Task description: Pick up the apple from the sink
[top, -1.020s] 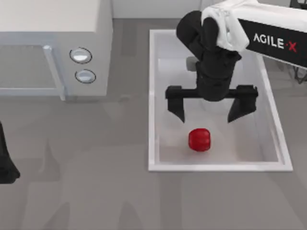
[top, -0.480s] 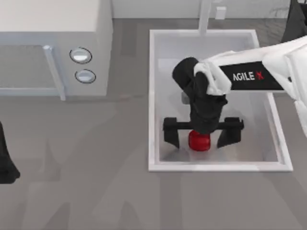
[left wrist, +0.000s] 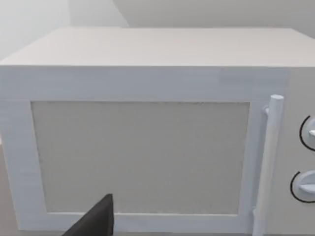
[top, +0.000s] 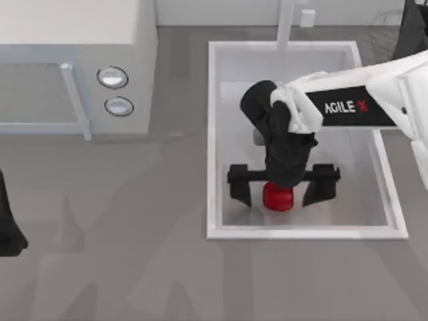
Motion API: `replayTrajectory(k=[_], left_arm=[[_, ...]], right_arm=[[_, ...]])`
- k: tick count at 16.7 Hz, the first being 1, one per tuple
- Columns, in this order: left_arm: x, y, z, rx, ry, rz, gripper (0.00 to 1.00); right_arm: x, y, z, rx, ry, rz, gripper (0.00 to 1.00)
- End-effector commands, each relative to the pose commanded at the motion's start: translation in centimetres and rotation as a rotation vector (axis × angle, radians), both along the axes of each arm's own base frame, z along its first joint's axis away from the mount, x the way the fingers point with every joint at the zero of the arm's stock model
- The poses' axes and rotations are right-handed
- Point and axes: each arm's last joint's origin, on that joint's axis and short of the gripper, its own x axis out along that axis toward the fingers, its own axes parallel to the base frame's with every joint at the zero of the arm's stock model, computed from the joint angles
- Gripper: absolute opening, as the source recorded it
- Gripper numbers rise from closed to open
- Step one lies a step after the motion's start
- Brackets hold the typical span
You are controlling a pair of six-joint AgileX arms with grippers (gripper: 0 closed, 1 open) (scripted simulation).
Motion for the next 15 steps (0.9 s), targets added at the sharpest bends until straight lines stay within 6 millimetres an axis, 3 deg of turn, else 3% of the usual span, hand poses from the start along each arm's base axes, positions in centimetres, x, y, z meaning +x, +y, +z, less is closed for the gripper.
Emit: replayTrajectory(k=[10, 15], left_arm=[[0.0, 0.0, 0.0, 0.0, 0.0, 0.0, 1.0], [0.0, 0.0, 0.0, 0.0, 0.0, 0.0, 1.0]], right_arm=[[0.0, 0.0, 0.0, 0.0, 0.0, 0.0, 0.02], [0.0, 0.0, 0.0, 0.0, 0.0, 0.0, 0.0]])
